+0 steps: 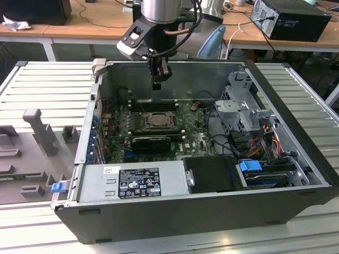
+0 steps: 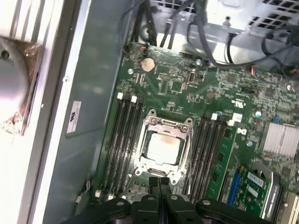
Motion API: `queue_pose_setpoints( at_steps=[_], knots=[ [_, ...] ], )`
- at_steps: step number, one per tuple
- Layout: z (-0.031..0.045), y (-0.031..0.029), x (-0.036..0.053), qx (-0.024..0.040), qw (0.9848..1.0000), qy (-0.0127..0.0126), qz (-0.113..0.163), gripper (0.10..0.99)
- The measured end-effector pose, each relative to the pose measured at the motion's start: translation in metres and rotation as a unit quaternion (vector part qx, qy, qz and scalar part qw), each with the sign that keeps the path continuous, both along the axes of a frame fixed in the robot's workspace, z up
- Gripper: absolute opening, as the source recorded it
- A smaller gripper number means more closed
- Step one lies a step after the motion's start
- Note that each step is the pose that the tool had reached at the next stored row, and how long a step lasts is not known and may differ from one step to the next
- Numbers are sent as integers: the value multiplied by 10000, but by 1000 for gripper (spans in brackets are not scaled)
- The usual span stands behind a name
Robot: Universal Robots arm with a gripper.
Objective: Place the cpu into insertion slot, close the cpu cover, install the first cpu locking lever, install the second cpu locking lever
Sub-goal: 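Install the first cpu locking lever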
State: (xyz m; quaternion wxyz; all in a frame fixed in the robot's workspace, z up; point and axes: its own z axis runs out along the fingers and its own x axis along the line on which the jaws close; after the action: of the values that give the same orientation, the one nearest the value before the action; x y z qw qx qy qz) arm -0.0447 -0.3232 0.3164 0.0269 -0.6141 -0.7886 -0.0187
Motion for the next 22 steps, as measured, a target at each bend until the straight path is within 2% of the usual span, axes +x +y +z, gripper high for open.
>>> queue_pose_setpoints(
  at_steps=[6,13,16,18,21,22],
  knots=[
    [-5,0,0,-1,9990,0,446,106],
    [-6,0,0,-4,9969,0,787,106],
    [-6,0,0,-4,9954,0,958,106],
    [-6,0,0,-4,9940,0,1091,106],
    [-9,-1,-2,-5,9892,-1,1466,106],
    [-10,-1,-13,-21,9886,-36,1503,106]
  ],
)
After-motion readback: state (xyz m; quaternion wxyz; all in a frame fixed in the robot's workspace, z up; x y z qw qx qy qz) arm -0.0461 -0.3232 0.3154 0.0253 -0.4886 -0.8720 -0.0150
